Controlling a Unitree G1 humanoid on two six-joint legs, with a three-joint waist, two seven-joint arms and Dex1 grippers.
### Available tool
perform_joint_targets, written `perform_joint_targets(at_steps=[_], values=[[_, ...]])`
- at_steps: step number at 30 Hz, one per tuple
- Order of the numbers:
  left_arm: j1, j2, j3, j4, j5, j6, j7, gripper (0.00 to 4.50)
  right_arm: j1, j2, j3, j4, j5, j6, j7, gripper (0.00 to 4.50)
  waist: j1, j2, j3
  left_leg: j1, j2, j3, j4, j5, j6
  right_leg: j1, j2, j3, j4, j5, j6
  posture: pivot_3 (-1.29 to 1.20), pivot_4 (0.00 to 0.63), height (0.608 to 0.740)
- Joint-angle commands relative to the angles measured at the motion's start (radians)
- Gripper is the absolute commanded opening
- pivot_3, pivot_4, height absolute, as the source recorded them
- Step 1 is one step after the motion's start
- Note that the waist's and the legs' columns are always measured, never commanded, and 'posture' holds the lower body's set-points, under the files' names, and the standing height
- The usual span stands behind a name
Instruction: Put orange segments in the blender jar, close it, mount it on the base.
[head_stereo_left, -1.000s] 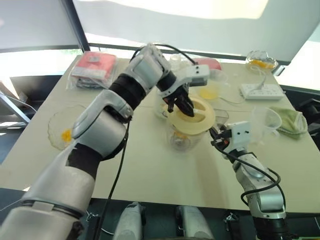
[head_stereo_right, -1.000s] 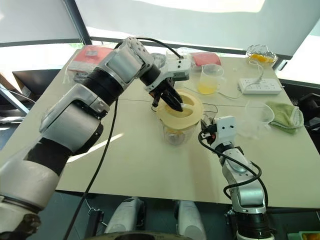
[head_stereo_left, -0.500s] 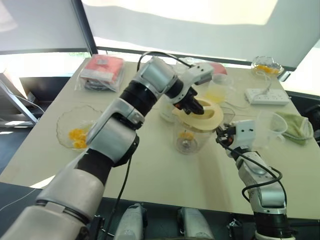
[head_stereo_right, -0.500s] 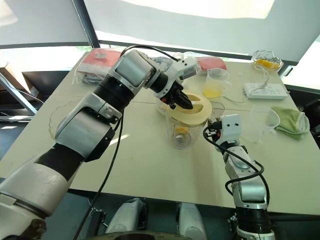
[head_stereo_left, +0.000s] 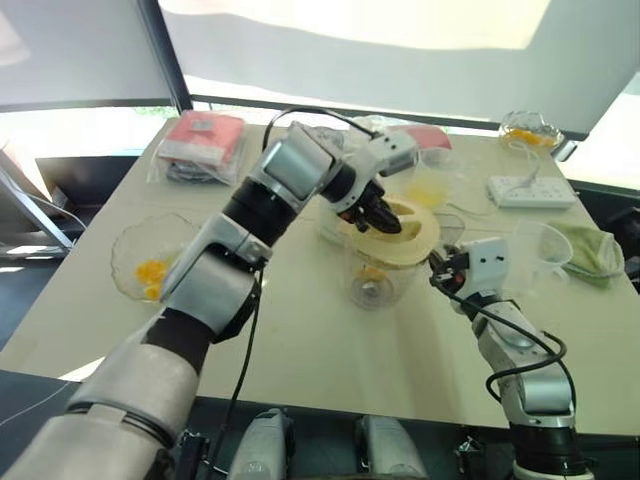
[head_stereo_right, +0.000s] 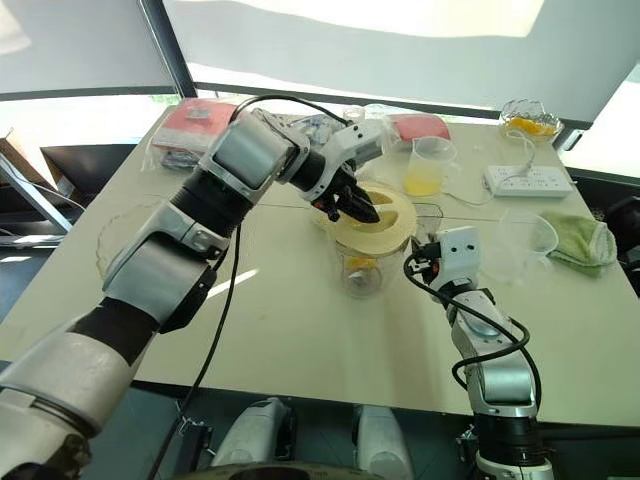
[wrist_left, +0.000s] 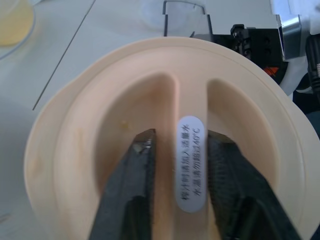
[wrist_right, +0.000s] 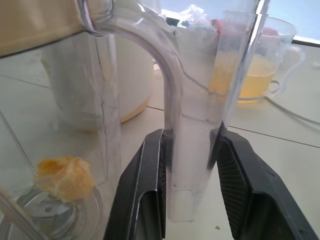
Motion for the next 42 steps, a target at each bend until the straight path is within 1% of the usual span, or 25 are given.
perform_joint_targets(at_steps=[1, 4, 7, 12, 15, 18, 19, 20, 23, 26, 28, 30, 34, 39, 41, 42], values=[[0.039, 0.015, 0.002, -0.057, -0.012, -0.006, 0.013, 2.68, -0.002, -0.01, -0.006, -0.066, 0.003, -0.022, 0.017, 0.92, 0.0, 0.0, 0.0, 0.0, 0.001, 0.0, 0.0, 0.0, 0.0, -0.001, 0.0, 0.0, 0.0, 0.0, 0.0, 0.0, 0.15, 0.74], [0.014, 0.039, 0.042, -0.144, -0.057, 0.043, -0.001, 2.68, 0.006, -0.009, -0.025, -0.072, 0.013, -0.021, 0.014, 0.92, -0.004, 0.001, 0.002, -0.004, 0.0, 0.001, -0.001, 0.0, 0.0, -0.006, 0.0, 0.001, 0.002, 0.0, 0.0, 0.0, 0.15, 0.74], [-0.001, 0.06, 0.091, -0.201, -0.082, 0.034, 0.031, 2.68, 0.018, -0.009, -0.026, -0.074, 0.012, -0.022, 0.016, 0.92, -0.009, 0.001, 0.004, -0.009, -0.001, 0.001, -0.001, 0.0, 0.0, -0.012, 0.0, 0.002, 0.006, 0.0, 0.001, 0.0, 0.15, 0.74], [0.001, 0.058, 0.26, -0.23, -0.093, -0.179, 0.226, 2.68, 0.031, -0.013, -0.021, -0.063, 0.008, -0.024, 0.028, 0.92, -0.014, 0.001, 0.004, -0.018, -0.002, 0.001, -0.001, 0.0, 0.0, -0.025, 0.0, 0.002, 0.011, 0.002, 0.006, 0.0, 0.15, 0.74], [0.011, 0.048, 0.353, -0.211, -0.117, -0.259, 0.321, 2.68, 0.03, -0.019, -0.033, -0.057, 0.012, -0.021, 0.034, 0.92, -0.013, 0.001, 0.004, -0.019, -0.001, 0.001, -0.001, 0.0, 0.0, -0.026, 0.001, 0.002, 0.011, 0.002, 0.006, 0.0, 0.15, 0.74], [0.047, 0.069, 0.435, -0.226, -0.171, -0.263, 0.35, 2.68, 0.024, -0.024, -0.052, -0.061, 0.021, -0.006, 0.035, 0.92, -0.014, 0.001, 0.004, -0.019, -0.002, 0.002, -0.001, 0.0, 0.0, -0.026, 0.001, 0.002, 0.011, 0.002, 0.006, 0.0, 0.15, 0.74], [0.077, 0.084, 0.451, -0.255, -0.183, -0.259, 0.357, 2.68, 0.022, -0.027, -0.058, -0.064, 0.023, -0.001, 0.034, 0.92, -0.015, 0.001, 0.004, -0.018, -0.002, 0.002, -0.001, 0.0, 0.0, -0.026, 0.001, 0.003, 0.011, 0.002, 0.006, 0.0, 0.15, 0.74], [0.137, 0.112, 0.454, -0.311, -0.177, -0.278, 0.362, 2.68, 0.017, -0.027, -0.07, -0.071, 0.027, 0.009, 0.024, 0.92, -0.016, 0.002, 0.004, -0.018, -0.002, 0.002, -0.001, 0.0, 0.0, -0.026, 0.001, 0.003, 0.011, 0.002, 0.006, 0.0, 0.15, 0.74], [0.268, 0.164, 0.443, -0.441, -0.169, -0.308, 0.379, 2.68, 0.006, -0.032, -0.098, -0.086, 0.04, 0.027, 0.011, 0.92, -0.017, 0.003, 0.004, -0.017, -0.001, 0.002, -0.002, 0.0, 0.0, -0.026, 0.001, 0.005, 0.012, 0.002, 0.006, 0.0, 0.15, 0.74], [0.411, 0.217, 0.45, -0.575, -0.191, -0.269, 0.388, 2.68, -0.02, -0.035, -0.127, -0.113, 0.051, 0.068, -0.012, 0.92, -0.013, 0.003, 0.005, -0.018, -0.001, 0.002, -0.001, 0.001, -0.002, -0.027, 0.001, 0.004, 0.013, 0.002, 0.006, 0.0, 0.15, 0.74], [0.536, 0.253, 0.458, -0.681, -0.208, -0.253, 0.396, 2.68, -0.073, -0.04, -0.153, -0.126, 0.066, 0.114, -0.035, 0.92, -0.013, 0.003, 0.005, -0.018, -0.001, 0.002, -0.001, 0.002, -0.003, -0.027, 0.0, 0.004, 0.013, 0.002, 0.006, 0.0, 0.15, 0.74], [0.618, 0.262, 0.471, -0.748, -0.226, -0.236, 0.425, 2.68, -0.122, -0.055, -0.169, -0.124, 0.073, 0.135, -0.037, 0.92, -0.012, 0.003, 0.006, -0.018, 0.0, 0.004, -0.001, 0.002, -0.003, -0.027, -0.002, 0.006, 0.013, 0.002, 0.006, 0.0, 0.15, 0.74], [0.726, 0.261, 0.486, -0.838, -0.243, -0.22, 0.486, 2.68, -0.202, -0.094, -0.192, -0.115, 0.093, 0.192, -0.021, 0.92, -0.014, 0.001, 0.007, -0.018, -0.001, 0.004, 0.0, 0.003, -0.005, -0.027, -0.002, 0.008, 0.012, 0.003, 0.006, 0.0, 0.15, 0.74], [0.76, 0.253, 0.496, -0.863, -0.246, -0.219, 0.559, 2.68, -0.232, -0.12, -0.203, -0.096, 0.098, 0.205, -0.007, 0.92, -0.014, 0.001, 0.007, -0.018, -0.001, 0.004, -0.001, 0.003, -0.005, -0.027, 0.0, 0.007, 0.012, 0.003, 0.006, 0.0, 0.15, 0.74], [0.783, 0.261, 0.497, -0.874, -0.234, -0.234, 0.584, 2.68, -0.282, -0.125, -0.207, -0.093, 0.106, 0.222, -0.015, 0.92, -0.016, 0.001, 0.007, -0.018, -0.001, 0.004, -0.001, 0.003, -0.004, -0.027, 0.001, 0.007, 0.012, 0.003, 0.006, 0.0, 0.15, 0.74], [0.798, 0.263, 0.504, -0.891, -0.238, -0.233, 0.593, 2.68, -0.337, -0.136, -0.208, -0.087, 0.107, 0.241, -0.024, 0.92, -0.021, 0.002, 0.007, -0.018, -0.001, 0.004, -0.001, 0.003, -0.005, -0.027, 0.001, 0.007, 0.012, 0.003, 0.006, 0.0, 0.15, 0.74]])
